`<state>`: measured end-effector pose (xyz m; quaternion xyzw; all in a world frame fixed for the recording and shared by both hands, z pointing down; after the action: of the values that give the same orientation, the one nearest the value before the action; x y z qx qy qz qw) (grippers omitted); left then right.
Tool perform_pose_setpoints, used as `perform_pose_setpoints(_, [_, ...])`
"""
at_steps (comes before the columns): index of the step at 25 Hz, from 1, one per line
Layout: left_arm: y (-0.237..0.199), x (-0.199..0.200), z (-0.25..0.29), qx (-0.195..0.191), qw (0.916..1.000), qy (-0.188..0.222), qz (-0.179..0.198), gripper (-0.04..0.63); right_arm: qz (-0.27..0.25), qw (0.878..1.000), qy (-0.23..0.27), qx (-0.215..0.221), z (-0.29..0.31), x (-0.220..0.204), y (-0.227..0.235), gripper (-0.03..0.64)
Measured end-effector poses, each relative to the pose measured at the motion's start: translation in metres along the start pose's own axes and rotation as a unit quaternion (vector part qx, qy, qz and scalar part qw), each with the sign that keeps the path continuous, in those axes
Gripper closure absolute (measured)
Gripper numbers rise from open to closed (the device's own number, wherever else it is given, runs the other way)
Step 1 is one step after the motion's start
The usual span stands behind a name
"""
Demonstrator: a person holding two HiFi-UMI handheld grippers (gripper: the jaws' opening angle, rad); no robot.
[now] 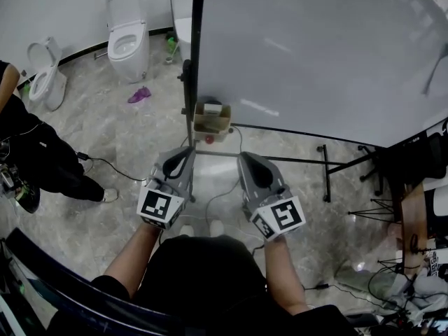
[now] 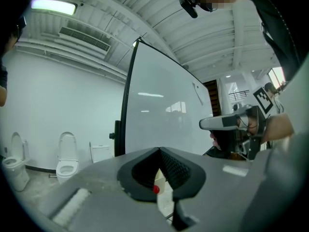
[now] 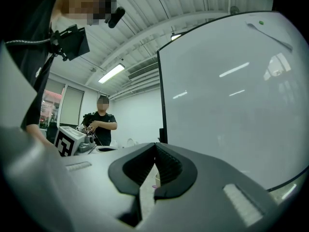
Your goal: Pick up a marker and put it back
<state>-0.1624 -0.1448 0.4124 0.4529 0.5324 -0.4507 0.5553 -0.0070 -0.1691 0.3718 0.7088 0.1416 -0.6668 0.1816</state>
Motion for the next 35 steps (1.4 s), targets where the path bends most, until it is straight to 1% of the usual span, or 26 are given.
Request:
perform_pose_setpoints(2, [0.007,-0.001,0.013,-0.007,0.9999,-0.003,0.014,0.590,0.001,1.000,-0.003,-0.002,-0.002,-0.001,0.007,0.607])
perform_pose_setpoints(5, [0.015,-0.006,0.033,-0.021,0.9988,-0.008,0.044,0.589,0.003,1.000,-0.007,-0.007,-0.007,-0.002,0.016,0.607])
perform_pose_setpoints(8, [0.025,-0.016,0.052,-0.032,0.9975,-0.018,0.060,0.570,0.007,1.000,-0.010,-0.012,-0.014,-0.005,0.025,0.607])
perform_pose_setpoints(10, [0.032,-0.025,0.064,-0.040,0.9957,-0.026,0.080,0.561,0.009,1.000,-0.011,-0.017,-0.020,-0.004,0.030,0.607])
perform_pose_setpoints(12, [0.036,-0.031,0.074,-0.047,0.9942,-0.032,0.092,0.546,0.008,1.000,-0.012,-0.022,-0.025,-0.004,0.035,0.607])
perform_pose_setpoints(20, [0.044,-0.049,0.103,-0.057,0.9913,-0.050,0.108,0.517,0.010,0.999,-0.016,-0.036,-0.036,-0.009,0.052,0.607])
perform_pose_setpoints(29, [0.044,-0.069,0.120,-0.052,0.9875,-0.076,0.129,0.474,0.013,0.999,-0.023,-0.047,-0.043,-0.013,0.066,0.607])
perform_pose_setpoints(35, [0.046,-0.077,0.132,-0.051,0.9853,-0.086,0.139,0.474,0.014,0.998,-0.026,-0.059,-0.048,-0.012,0.074,0.607])
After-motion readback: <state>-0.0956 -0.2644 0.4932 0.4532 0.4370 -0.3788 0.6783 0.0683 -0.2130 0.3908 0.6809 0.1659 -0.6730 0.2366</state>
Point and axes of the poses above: the fingertips, and each gripper's own axes: z forward along the fingers, y to its right, x out of its top, the point moved 4 cm from there along -z, backward along the fingers, and after that the axes turned 8 degrees about x, right-handed, at the moved point
